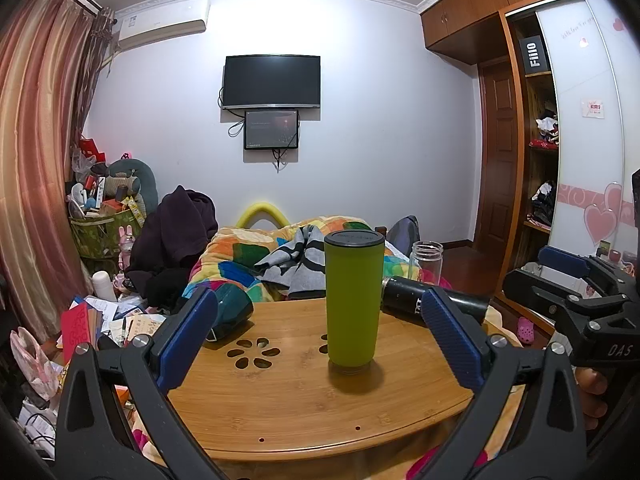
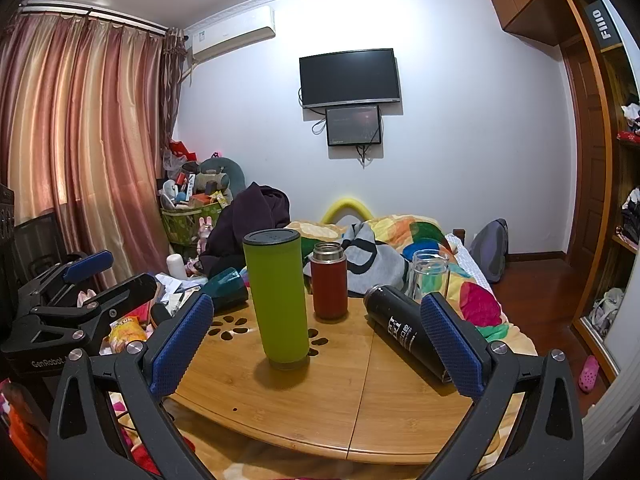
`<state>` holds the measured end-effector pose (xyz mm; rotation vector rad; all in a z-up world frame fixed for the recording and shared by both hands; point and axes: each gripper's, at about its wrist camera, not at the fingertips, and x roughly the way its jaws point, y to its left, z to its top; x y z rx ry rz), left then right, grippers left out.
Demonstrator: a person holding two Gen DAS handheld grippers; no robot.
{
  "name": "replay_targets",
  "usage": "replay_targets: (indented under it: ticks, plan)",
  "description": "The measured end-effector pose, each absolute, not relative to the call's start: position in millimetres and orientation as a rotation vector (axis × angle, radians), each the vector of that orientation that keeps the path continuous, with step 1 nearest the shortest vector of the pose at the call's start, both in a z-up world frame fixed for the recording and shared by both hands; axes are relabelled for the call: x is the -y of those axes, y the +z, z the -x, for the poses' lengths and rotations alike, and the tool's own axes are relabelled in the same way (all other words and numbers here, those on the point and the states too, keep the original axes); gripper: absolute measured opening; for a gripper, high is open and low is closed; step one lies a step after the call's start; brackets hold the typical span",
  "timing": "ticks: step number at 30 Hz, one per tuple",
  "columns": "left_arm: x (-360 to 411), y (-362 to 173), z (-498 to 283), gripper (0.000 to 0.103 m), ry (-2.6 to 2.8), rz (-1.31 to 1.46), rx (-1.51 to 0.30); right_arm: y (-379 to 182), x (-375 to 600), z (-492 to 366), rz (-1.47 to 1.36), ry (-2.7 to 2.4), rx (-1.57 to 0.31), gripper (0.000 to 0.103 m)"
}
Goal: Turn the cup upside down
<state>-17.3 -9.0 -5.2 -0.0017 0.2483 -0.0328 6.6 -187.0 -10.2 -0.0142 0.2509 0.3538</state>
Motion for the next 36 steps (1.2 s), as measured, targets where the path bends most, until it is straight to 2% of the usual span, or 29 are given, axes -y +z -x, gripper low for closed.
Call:
replay_targets:
  ticks: [36]
  plan:
    - [10.6, -0.6, 20.8, 0.103, -0.052, 0.008, -0.239, -10.2, 180.3, -7.6, 0.026, 0.364, -0.255, 0.103]
